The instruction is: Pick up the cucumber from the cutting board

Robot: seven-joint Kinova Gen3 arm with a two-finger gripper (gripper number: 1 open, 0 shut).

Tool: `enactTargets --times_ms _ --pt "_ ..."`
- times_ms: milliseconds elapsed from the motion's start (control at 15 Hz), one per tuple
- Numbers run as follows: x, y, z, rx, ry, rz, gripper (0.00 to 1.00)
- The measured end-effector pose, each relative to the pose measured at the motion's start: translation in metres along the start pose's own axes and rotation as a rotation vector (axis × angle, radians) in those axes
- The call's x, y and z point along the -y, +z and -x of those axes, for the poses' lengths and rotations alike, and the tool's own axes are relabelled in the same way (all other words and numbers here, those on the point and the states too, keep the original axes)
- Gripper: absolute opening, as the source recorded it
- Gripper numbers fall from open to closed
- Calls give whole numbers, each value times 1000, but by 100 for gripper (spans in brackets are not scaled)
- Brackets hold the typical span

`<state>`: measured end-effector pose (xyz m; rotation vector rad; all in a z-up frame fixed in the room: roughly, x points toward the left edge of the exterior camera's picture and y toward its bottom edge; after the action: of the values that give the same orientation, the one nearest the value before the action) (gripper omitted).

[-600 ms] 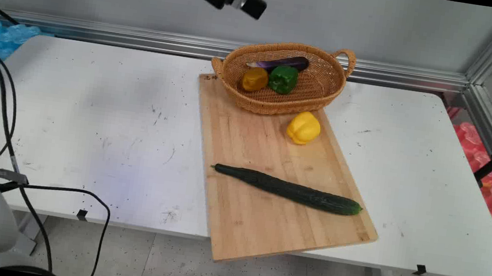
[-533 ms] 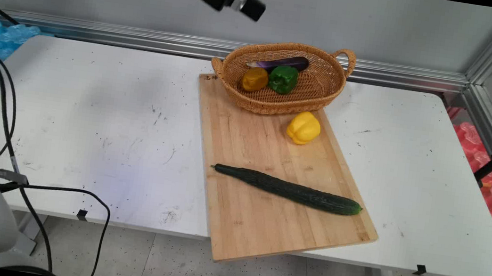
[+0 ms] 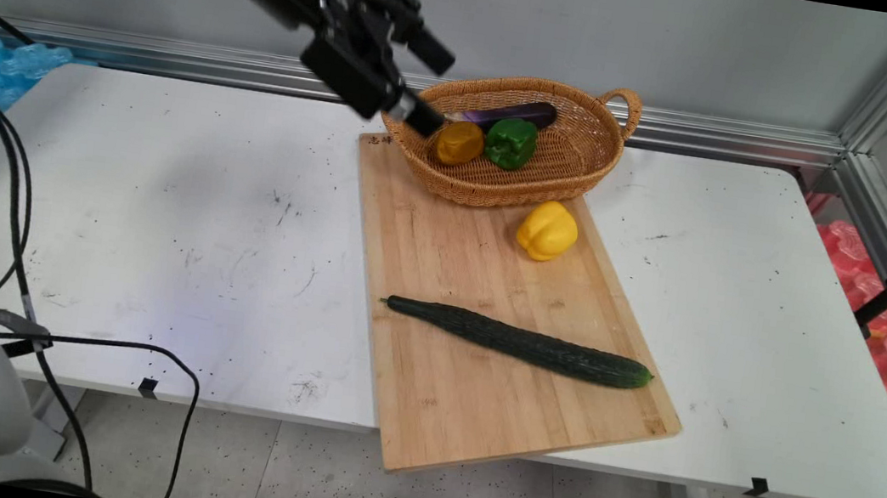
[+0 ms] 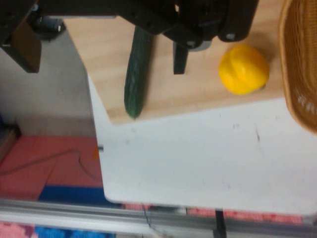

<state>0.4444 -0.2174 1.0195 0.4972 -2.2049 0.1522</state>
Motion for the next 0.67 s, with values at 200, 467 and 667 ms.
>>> enactTargets --times_ms 200,467,667 --pt "2 23 6 78 0 -1 100" --pt "5 60 17 169 5 2 100" --pt "7 88 24 218 11 4 100"
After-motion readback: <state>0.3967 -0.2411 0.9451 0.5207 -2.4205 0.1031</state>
